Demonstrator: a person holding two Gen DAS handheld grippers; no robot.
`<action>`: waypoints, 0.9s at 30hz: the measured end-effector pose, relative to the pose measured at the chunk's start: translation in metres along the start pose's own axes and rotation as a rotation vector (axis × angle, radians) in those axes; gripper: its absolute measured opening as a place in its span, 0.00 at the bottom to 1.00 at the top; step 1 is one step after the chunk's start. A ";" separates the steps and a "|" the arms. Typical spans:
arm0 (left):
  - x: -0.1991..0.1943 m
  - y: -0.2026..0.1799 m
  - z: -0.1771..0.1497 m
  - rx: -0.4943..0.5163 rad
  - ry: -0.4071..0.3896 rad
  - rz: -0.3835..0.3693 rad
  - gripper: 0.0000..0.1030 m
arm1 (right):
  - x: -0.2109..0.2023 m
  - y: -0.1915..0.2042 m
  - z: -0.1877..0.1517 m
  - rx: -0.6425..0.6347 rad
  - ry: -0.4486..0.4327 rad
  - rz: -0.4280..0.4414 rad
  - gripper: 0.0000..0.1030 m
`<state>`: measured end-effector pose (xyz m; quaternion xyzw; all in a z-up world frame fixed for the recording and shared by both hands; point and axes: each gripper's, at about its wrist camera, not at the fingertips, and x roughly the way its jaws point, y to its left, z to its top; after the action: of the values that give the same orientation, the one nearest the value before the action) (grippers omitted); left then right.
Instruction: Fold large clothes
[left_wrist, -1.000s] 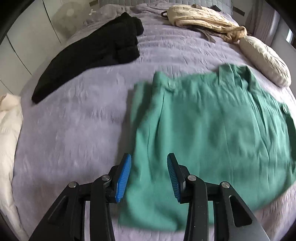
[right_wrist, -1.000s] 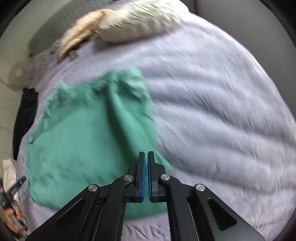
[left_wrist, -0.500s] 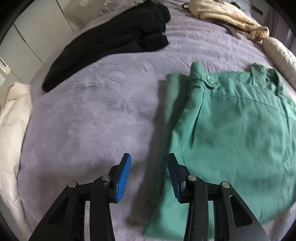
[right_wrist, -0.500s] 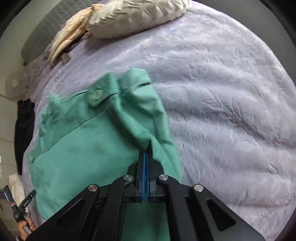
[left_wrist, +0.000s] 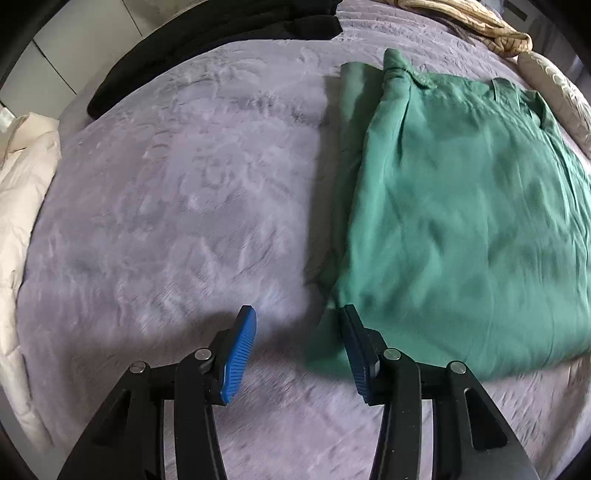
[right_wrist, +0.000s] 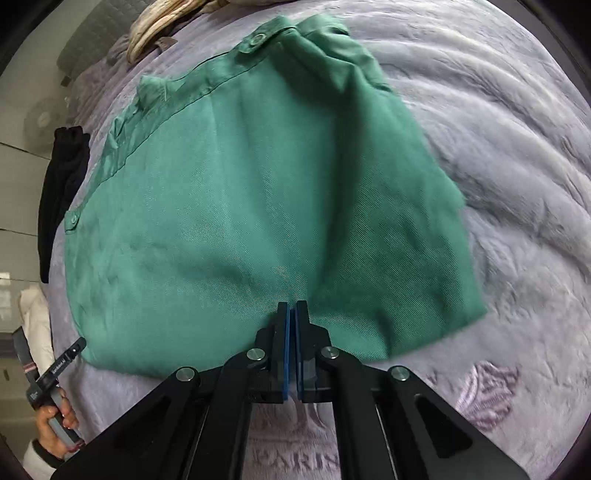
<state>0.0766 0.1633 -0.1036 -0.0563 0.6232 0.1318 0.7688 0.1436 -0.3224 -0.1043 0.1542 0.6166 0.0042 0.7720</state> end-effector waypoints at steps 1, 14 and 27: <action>-0.001 0.003 -0.003 -0.007 0.013 0.006 0.48 | -0.001 0.000 -0.001 0.002 0.006 -0.002 0.03; -0.052 0.004 -0.065 -0.026 0.072 -0.010 0.48 | -0.023 0.015 -0.045 0.062 0.074 0.027 0.03; -0.088 -0.046 -0.103 0.040 0.115 -0.059 0.70 | -0.026 0.050 -0.089 0.072 0.142 0.058 0.58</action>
<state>-0.0246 0.0817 -0.0444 -0.0668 0.6670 0.0933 0.7362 0.0616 -0.2588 -0.0842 0.1992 0.6646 0.0154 0.7200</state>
